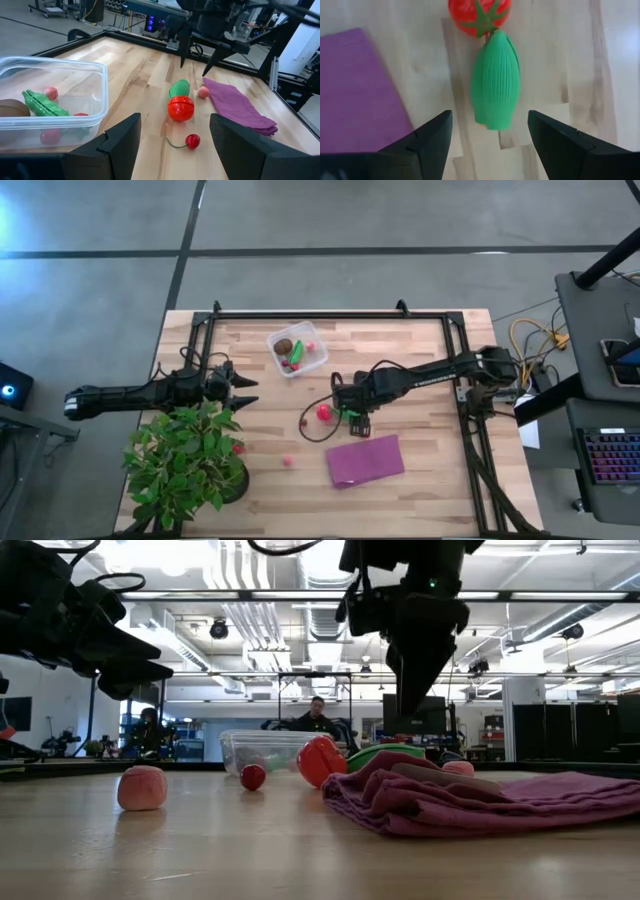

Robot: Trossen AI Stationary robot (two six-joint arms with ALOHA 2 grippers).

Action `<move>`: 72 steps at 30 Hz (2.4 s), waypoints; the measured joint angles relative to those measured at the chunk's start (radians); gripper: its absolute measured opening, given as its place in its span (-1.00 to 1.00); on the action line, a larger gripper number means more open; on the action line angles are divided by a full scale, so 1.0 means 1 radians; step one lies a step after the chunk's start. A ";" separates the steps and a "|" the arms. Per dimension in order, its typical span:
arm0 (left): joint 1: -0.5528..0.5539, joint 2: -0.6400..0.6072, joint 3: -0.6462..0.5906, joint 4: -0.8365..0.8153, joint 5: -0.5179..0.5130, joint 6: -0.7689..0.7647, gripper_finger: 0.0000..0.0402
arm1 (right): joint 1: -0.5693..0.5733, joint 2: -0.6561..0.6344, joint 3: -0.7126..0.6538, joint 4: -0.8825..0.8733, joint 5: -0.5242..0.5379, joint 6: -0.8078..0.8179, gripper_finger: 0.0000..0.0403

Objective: Pick and placing Produce into tupperware
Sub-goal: Put the green corn into the transparent bin

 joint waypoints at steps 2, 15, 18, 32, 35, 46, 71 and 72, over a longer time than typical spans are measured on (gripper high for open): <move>0.000 -0.001 0.000 0.000 0.000 0.000 0.11 | -0.002 0.001 -0.018 0.035 0.000 0.000 0.26; 0.000 -0.001 0.000 0.000 0.000 0.000 0.11 | -0.003 0.001 -0.115 0.197 -0.006 -0.026 0.25; 0.000 -0.001 0.000 0.000 0.000 0.000 0.11 | -0.002 0.001 -0.134 0.241 -0.007 -0.022 0.24; 0.000 -0.001 0.000 0.000 0.000 0.000 0.11 | -0.003 0.002 -0.236 0.400 -0.006 0.002 0.29; 0.000 -0.001 0.000 0.000 0.000 0.000 0.11 | -0.002 0.002 -0.256 0.443 -0.006 0.005 0.28; 0.000 -0.001 0.000 0.000 0.000 0.000 0.11 | -0.007 0.002 -0.324 0.534 0.027 0.034 0.32; 0.000 0.000 0.000 0.000 0.000 0.000 0.11 | -0.014 0.002 -0.304 0.531 0.090 0.034 0.09; 0.000 -0.001 0.000 0.000 0.000 0.000 0.11 | -0.014 0.002 -0.304 0.530 0.090 0.034 0.09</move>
